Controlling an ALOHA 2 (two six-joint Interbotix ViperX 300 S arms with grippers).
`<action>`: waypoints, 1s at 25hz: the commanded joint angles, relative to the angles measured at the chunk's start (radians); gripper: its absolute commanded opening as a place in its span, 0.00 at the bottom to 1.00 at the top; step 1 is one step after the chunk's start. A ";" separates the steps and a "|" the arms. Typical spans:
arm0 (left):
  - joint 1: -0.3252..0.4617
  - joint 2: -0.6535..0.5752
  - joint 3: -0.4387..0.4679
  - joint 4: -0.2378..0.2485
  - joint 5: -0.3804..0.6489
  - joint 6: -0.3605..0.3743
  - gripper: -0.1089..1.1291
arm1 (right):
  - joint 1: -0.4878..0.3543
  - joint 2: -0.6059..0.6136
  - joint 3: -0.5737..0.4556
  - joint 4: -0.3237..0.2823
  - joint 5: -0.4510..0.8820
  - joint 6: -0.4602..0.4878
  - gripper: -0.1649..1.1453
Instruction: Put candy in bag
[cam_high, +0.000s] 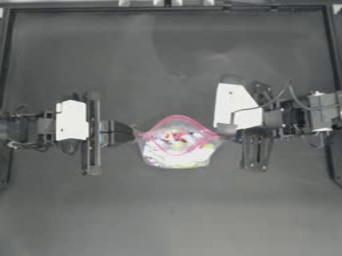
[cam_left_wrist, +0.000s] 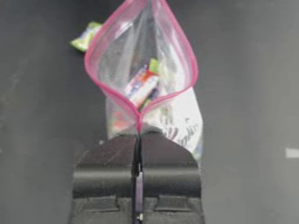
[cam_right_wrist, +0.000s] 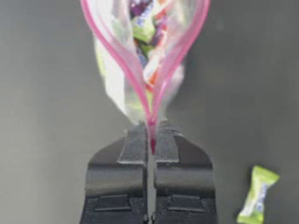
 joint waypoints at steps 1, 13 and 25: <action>-0.008 -0.006 -0.009 -0.003 -0.011 -0.002 0.13 | 0.002 0.002 -0.011 0.002 -0.025 0.002 0.17; -0.025 0.069 -0.017 -0.005 -0.037 -0.003 0.13 | 0.005 0.038 0.012 0.002 -0.058 -0.003 0.17; -0.026 0.120 -0.021 -0.005 -0.061 -0.003 0.13 | 0.005 0.072 0.040 0.008 -0.137 0.003 0.17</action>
